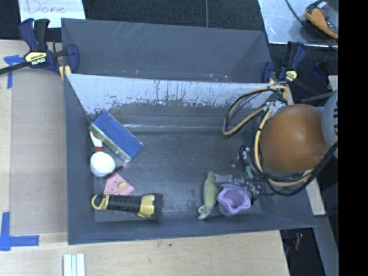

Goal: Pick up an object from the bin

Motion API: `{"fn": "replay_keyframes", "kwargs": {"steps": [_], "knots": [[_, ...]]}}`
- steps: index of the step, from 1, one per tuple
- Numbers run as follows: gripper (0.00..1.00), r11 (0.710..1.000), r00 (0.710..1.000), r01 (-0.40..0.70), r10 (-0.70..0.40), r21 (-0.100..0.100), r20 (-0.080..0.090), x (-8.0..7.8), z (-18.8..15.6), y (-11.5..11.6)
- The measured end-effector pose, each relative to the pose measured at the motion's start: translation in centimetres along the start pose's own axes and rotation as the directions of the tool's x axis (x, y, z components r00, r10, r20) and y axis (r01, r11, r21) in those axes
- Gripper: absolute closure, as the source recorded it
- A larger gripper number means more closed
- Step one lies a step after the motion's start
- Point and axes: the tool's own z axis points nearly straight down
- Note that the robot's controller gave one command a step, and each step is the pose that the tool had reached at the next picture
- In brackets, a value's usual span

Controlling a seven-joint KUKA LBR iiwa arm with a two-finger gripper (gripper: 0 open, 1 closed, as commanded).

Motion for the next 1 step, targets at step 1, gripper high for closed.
{"fn": "replay_keyframes", "kwargs": {"steps": [1], "knots": [[1.00, 1.000, 1.000, 0.000, 0.000, 0.000, 0.000, 0.00, 0.00, 0.00]]}}
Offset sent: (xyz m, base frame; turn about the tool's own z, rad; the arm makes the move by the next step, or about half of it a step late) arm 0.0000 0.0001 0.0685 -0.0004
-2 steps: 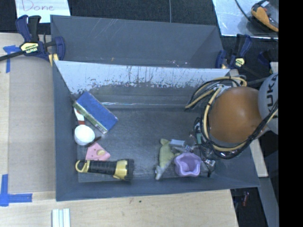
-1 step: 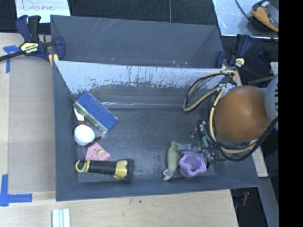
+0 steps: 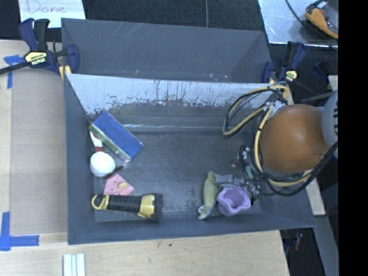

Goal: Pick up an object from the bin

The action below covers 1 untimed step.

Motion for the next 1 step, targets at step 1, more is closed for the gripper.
{"fn": "replay_keyframes", "kwargs": {"steps": [1], "knots": [[1.00, 1.000, 1.000, 0.001, -0.001, -0.010, -0.003, 0.01, -1.59, 0.22]]}}
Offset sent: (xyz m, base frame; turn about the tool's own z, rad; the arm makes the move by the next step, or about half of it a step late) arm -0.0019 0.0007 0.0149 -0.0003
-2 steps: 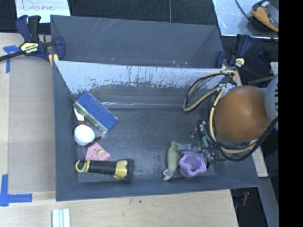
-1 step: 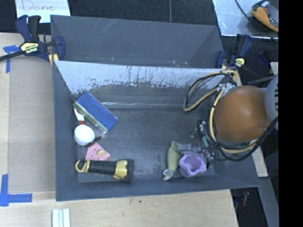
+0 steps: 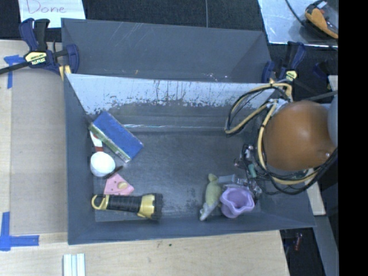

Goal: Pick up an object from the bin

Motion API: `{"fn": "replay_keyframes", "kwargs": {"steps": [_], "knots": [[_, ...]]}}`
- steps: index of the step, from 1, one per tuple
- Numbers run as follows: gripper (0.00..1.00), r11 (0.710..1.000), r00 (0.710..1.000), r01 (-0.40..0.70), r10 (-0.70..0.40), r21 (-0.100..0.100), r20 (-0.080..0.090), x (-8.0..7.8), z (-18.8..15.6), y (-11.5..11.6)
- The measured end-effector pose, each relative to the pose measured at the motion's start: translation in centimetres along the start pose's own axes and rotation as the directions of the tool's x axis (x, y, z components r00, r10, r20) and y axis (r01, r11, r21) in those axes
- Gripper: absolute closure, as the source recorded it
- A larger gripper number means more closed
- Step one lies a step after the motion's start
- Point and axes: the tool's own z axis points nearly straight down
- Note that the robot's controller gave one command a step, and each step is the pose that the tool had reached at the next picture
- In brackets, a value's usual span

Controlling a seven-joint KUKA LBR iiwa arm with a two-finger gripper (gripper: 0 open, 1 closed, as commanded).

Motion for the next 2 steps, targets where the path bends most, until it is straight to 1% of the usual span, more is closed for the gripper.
{"fn": "replay_keyframes", "kwargs": {"steps": [1, 2], "knots": [[1.00, 1.000, 1.000, -0.001, 0.001, -0.009, -0.007, 0.1, -3.5, 0.0], [1.00, 1.000, 1.000, -0.002, 0.002, -0.008, -0.007, 0.1, -6.2, -0.2]]}}
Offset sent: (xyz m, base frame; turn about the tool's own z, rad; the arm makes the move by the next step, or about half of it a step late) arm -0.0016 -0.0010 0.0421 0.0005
